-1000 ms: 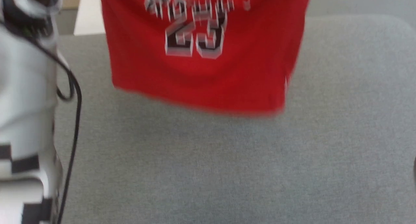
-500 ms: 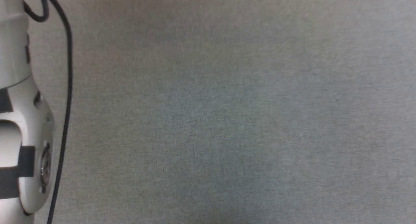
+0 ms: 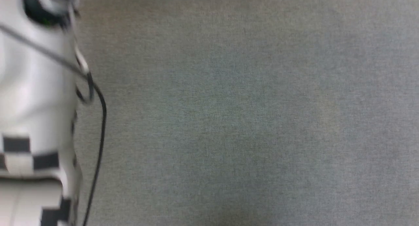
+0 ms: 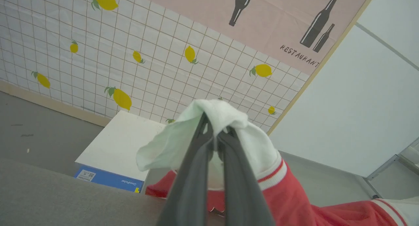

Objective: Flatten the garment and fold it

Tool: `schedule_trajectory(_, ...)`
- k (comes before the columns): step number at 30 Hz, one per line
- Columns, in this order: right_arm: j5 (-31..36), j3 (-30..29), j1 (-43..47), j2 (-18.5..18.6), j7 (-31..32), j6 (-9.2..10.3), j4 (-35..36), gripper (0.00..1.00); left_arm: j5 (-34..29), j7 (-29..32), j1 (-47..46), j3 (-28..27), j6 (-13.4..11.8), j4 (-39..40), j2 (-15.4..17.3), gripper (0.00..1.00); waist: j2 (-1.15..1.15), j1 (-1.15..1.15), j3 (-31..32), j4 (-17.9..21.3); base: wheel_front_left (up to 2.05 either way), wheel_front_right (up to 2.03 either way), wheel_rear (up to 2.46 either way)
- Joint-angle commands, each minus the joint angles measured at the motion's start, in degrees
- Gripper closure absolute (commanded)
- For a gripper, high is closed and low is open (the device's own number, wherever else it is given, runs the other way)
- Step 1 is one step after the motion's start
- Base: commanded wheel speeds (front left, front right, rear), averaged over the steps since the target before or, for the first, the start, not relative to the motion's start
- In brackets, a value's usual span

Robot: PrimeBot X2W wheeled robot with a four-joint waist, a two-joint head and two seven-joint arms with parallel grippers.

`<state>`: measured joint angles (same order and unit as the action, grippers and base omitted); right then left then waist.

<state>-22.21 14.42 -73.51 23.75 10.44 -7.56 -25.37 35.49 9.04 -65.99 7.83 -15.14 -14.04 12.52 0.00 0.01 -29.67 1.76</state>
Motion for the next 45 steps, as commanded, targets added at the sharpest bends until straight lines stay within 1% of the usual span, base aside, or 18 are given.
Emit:
schedule_trajectory(1,-2.23,-0.01,4.06,1.2,0.81,0.08,2.43,1.0,1.34,1.39,4.7,0.25,0.83,2.78,0.62,1.0,0.0,-0.01,3.04,-0.4,0.0,0.0,0.0)
schedule_trajectory(5,-6.91,-2.08,15.84,3.29,3.33,0.08,9.99,1.0,3.44,6.27,17.24,1.99,2.02,11.51,2.38,1.0,0.0,-0.01,6.51,-0.79,0.0,0.0,0.0)
schedule_trajectory(8,-9.07,-5.37,25.61,3.33,5.67,0.08,15.85,1.0,4.26,8.81,26.9,2.85,0.71,19.09,3.13,1.0,0.0,-0.01,8.54,-1.04,0.0,0.0,0.0)
schedule_trajectory(10,-9.83,-8.23,32.32,2.45,7.04,0.08,19.89,1.0,4.0,9.99,33.45,3.44,-0.34,23.96,4.19,1.0,0.0,-0.01,9.62,-1.0,0.0,0.0,0.0)
schedule_trajectory(13,-10.01,-13.15,42.47,-0.21,8.87,0.08,25.78,1.0,2.98,10.74,43.13,4.35,-1.97,29.45,5.73,1.0,0.0,-0.01,10.94,-1.11,0.0,0.0,0.0)
schedule_trajectory(14,-9.84,-14.43,45.3,-1.07,9.44,0.08,27.36,1.0,3.09,10.68,45.71,4.46,-2.45,30.51,5.68,1.0,0.0,-0.01,11.26,-1.19,0.0,0.0,0.0)
schedule_trajectory(16,-9.87,-17.61,51.26,-3.53,10.62,0.08,30.37,1.0,3.72,10.65,51.02,5.25,-2.56,32.08,5.57,1.0,0.0,-0.01,12.0,-1.46,0.0,0.0,0.0)
schedule_trajectory(19,-9.15,-22.2,59.54,-7.69,12.33,0.08,34.64,1.0,4.23,9.93,58.33,6.0,-3.25,32.35,5.25,1.0,0.0,-0.01,13.06,-1.73,0.0,0.0,0.0)
schedule_trajectory(22,-8.29,-25.71,65.9,-11.69,13.81,0.08,37.7,1.0,4.98,8.44,63.73,6.28,-3.76,31.44,4.22,1.0,0.0,-0.01,14.1,-1.75,0.0,0.0,0.0)
schedule_trajectory(25,-7.69,-29.04,72.16,-15.73,15.69,0.08,39.73,1.0,6.34,7.39,68.26,7.02,-3.21,30.05,3.16,1.0,0.0,-0.01,15.31,-1.88,0.0,0.0,0.0)
schedule_trajectory(28,-6.94,-31.31,77.71,-17.82,17.95,0.08,40.58,1.0,7.03,7.36,72.09,7.95,-2.29,28.42,3.55,1.0,0.0,-0.01,16.51,-1.75,0.0,0.0,0.0)
schedule_trajectory(32,-6.55,-33.9,82.77,-19.32,19.76,0.08,40.68,1.0,7.15,7.89,76.04,8.8,-1.68,27.59,4.86,1.0,0.0,-0.01,17.96,-1.39,0.0,0.0,0.0)
schedule_trajectory(38,-6.56,-36.96,89.28,-20.53,24.08,0.08,39.07,1.0,8.12,11.25,80.85,9.92,-0.1,26.53,8.51,1.0,0.0,-0.01,19.59,-0.73,0.0,0.0,0.0)
schedule_trajectory(42,-6.53,-37.79,93.23,-20.75,26.12,0.08,39.23,1.0,10.34,13.15,84.14,9.31,-0.04,27.38,9.67,1.0,0.0,-0.01,19.87,-0.62,0.0,0.0,0.0)
schedule_trajectory(45,-6.6,-38.68,95.64,-20.82,25.79,0.08,39.1,1.0,11.12,13.2,86.16,8.04,-0.56,28.39,10.48,1.0,0.0,-0.01,19.98,-0.7,0.0,0.0,0.0)
